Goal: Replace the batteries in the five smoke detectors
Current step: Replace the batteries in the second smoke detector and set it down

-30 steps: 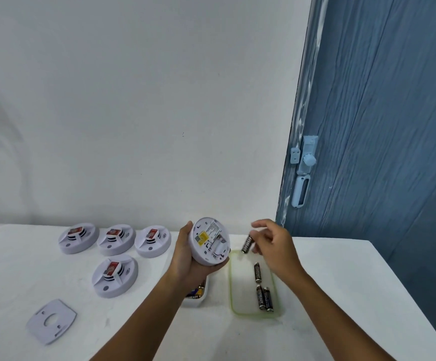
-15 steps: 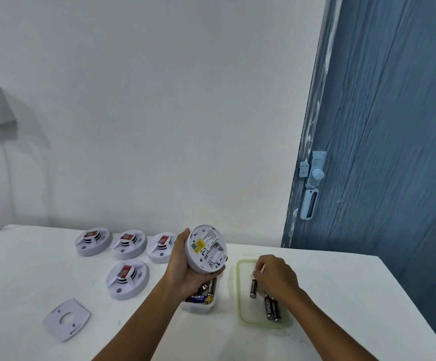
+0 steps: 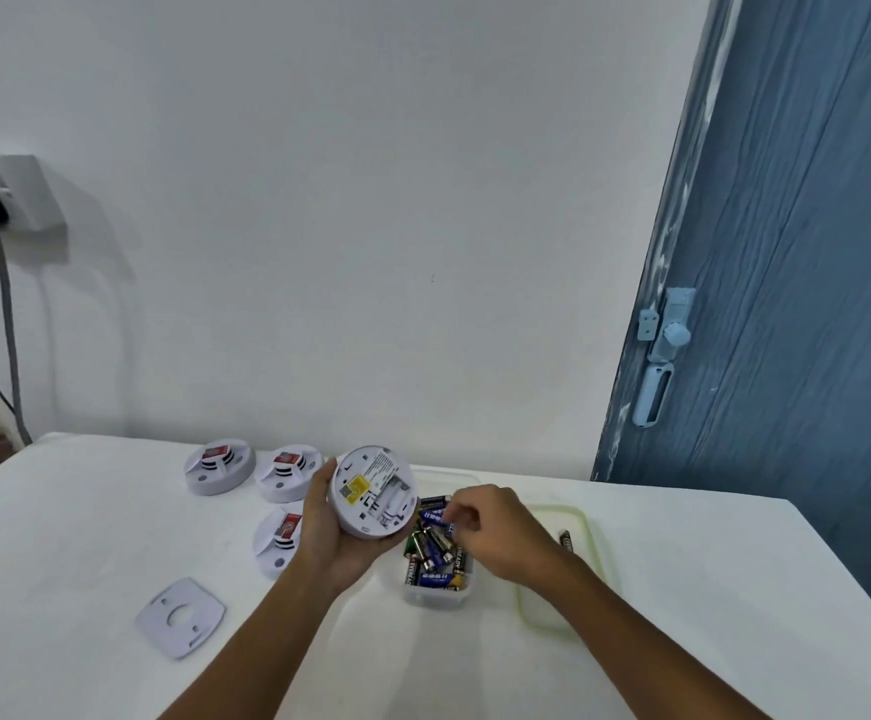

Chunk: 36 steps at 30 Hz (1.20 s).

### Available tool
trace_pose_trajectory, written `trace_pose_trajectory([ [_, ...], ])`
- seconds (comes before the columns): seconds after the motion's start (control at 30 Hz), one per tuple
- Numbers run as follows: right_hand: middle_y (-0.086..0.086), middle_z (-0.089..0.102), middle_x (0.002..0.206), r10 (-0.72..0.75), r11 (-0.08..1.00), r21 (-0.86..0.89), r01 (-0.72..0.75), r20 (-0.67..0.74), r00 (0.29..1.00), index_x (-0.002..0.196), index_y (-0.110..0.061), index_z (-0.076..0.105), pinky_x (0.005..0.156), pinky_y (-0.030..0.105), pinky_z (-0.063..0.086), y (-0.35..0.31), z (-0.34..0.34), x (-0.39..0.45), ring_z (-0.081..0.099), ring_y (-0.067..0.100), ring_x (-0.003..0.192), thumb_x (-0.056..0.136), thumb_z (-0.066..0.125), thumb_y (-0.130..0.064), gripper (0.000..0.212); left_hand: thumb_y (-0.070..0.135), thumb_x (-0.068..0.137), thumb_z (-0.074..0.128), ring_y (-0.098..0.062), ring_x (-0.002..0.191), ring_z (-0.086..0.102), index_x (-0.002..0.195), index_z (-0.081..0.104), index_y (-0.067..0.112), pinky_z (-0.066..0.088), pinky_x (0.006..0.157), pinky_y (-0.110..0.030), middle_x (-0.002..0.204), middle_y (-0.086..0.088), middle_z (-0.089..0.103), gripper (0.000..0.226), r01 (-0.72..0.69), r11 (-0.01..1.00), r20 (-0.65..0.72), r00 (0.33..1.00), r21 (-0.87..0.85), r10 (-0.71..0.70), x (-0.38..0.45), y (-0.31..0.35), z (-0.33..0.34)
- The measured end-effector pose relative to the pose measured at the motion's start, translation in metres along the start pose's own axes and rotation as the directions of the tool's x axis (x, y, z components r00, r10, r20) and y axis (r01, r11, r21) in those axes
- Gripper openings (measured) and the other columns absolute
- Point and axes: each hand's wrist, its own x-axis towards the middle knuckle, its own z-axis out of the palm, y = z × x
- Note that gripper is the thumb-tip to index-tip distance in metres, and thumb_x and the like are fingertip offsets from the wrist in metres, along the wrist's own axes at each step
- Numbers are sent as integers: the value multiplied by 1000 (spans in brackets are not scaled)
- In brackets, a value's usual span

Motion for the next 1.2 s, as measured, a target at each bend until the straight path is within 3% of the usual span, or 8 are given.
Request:
trace_pose_trajectory([
  [0.23, 13, 62, 101, 130, 960, -255, -119, 28, 991, 102, -6, 62, 64, 27, 40, -21, 44, 23, 62, 32, 86, 85, 53, -6, 19, 58, 87, 49, -42, 128, 47, 132, 56, 14, 48, 90, -51, 131, -22, 58, 63, -7, 994, -5, 1000, -108, 6, 5, 2, -17],
  [0.4, 10, 64, 106, 128, 883, -456, -109, 10, 992, 109, -11, 61, 73, 31, 45, -24, 63, 29, 63, 31, 96, 87, 61, -17, 23, 57, 87, 49, -43, 123, 50, 130, 57, 12, 49, 89, -50, 127, -23, 61, 62, -2, 984, -22, 1000, -179, -2, 4, 1, -17],
  [0.57, 12, 64, 104, 112, 891, -441, -108, -16, 994, 108, -10, 59, 75, 32, 42, -21, 67, 30, 61, 32, 95, 86, 55, -11, 23, 56, 88, 48, -42, 124, 50, 130, 56, 12, 50, 86, -50, 129, -23, 59, 61, 13, 982, -14, 1000, -190, -15, 3, 3, -19],
  [0.67, 8, 63, 93, 136, 951, -268, -157, -96, 986, 97, -15, 56, 63, 28, 40, -21, 61, 30, 58, 26, 76, 79, 57, -10, 19, 56, 88, 48, -42, 121, 51, 130, 57, 12, 50, 85, -49, 128, -22, 60, 61, 23, 982, 0, 1000, -186, -24, 3, 4, -19],
  [0.73, 4, 65, 77, 229, 968, 136, -210, -147, 962, 89, -16, 58, 55, 26, 43, -19, 48, 30, 57, 17, 60, 78, 64, -6, 16, 56, 88, 48, -43, 124, 49, 131, 57, 12, 50, 85, -49, 130, -22, 58, 62, 33, 983, 12, 999, -180, -31, 3, 7, -20],
  [0.8, 5, 64, 64, 323, 807, 545, -228, -83, 943, 92, -9, 62, 47, 22, 40, -17, 27, 25, 53, 13, 50, 78, 69, 2, 19, 56, 88, 48, -43, 122, 49, 131, 56, 12, 49, 86, -49, 132, -22, 57, 63, 37, 983, 31, 999, -180, -32, 4, 10, -20],
  [0.87, 6, 59, 60, 344, 613, 751, -244, 24, 939, 98, -4, 62, 43, 21, 33, -12, 12, 18, 48, 14, 48, 79, 67, 6, 23, 55, 87, 48, -44, 116, 50, 132, 56, 11, 47, 87, -49, 131, -23, 57, 63, 41, 983, 46, 998, -181, -33, 4, 14, -18],
  [1.2, 28, 67, 88, 192, 106, 964, -245, 221, 956, 110, -3, 58, 58, 39, 60, -15, 3, 3, 70, 39, 73, 88, 49, 13, 29, 55, 85, 48, -40, 106, 53, 122, 61, 10, 45, 86, -48, 116, -22, 64, 59, 41, 996, 101, 994, -85, -32, 2, 16, -2],
])
